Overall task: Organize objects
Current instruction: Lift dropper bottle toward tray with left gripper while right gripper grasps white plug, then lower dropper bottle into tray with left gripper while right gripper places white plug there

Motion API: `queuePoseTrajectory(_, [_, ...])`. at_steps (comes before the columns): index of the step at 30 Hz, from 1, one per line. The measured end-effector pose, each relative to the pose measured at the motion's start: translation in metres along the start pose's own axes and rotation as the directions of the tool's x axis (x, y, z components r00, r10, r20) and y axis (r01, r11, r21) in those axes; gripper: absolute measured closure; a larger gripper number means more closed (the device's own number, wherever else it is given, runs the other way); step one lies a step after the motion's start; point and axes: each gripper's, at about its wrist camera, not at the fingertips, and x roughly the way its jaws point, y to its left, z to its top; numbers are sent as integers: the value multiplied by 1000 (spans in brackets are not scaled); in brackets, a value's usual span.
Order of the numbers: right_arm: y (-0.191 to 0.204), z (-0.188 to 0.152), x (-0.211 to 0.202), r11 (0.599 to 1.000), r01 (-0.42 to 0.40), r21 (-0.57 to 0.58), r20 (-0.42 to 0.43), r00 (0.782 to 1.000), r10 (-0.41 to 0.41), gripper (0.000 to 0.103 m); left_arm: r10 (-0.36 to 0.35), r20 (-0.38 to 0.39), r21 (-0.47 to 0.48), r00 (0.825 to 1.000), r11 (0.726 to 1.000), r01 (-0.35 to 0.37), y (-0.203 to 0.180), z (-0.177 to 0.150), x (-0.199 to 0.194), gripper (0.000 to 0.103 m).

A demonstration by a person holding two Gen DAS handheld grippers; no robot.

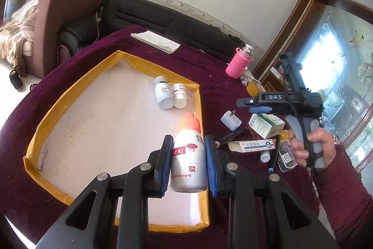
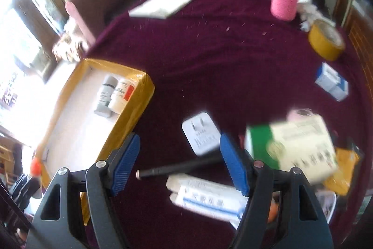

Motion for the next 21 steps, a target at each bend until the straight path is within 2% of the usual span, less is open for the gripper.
queuePoseTrajectory(6, [-2, 20, 55, 996, 91, 5, -127, 988, -90, 32, 18, 7, -41, 1000, 999, -18, 27, 1, -6, 80])
queuePoseTrajectory(11, [-6, 20, 68, 985, 171, -34, -148, 974, -174, 33, 13, -6, -65, 1000, 998, -13, 36, 1, 1, 80])
queuePoseTrajectory(14, [-4, 14, 64, 979, 192, -69, -143, 969, -200, 35, 13, -18, -69, 1000, 998, -14, 37, 1, 6, 80])
queuePoseTrajectory(15, [-2, 10, 62, 976, 202, -79, -139, 967, -211, 38, 13, -21, -70, 1000, 997, -14, 37, 1, 8, 80])
queuePoseTrajectory(18, [1, 1, 61, 963, 242, -117, -126, 958, -256, 55, 22, -23, -64, 999, 998, -23, 36, 2, 9, 80])
queuePoseTrajectory(21, [1, -4, 58, 960, 253, -122, -91, 960, -265, 56, 32, -25, -55, 999, 998, -33, 34, 3, 8, 80])
